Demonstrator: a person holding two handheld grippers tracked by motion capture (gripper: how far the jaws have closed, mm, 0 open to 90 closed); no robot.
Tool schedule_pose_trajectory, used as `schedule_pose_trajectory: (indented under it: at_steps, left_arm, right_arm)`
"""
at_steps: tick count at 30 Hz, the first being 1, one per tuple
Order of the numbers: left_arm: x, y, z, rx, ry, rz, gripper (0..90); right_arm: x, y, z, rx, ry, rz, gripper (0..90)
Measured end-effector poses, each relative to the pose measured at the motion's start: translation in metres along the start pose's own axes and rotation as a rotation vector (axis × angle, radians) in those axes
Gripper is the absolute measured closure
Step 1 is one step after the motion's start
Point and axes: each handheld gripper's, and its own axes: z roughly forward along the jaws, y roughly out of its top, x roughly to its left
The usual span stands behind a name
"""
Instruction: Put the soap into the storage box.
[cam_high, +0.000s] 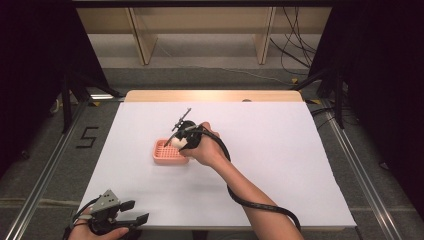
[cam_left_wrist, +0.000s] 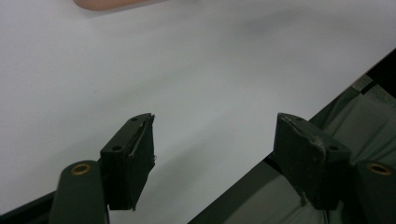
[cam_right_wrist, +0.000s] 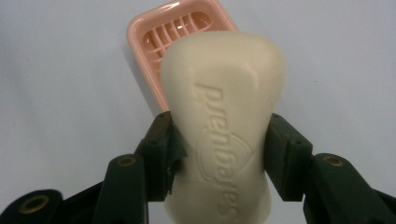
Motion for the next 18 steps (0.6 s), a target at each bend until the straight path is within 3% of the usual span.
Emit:
schedule_pose_trajectory:
  at_steps: [18]
  left_arm:
    - [-0.0004, 0.0, 0.0, 0.008, -0.006, -0.012, 28.9]
  right_arm:
    - [0.001, 0.0071, 0.0043, 0.0, 0.001, -0.003, 50.5]
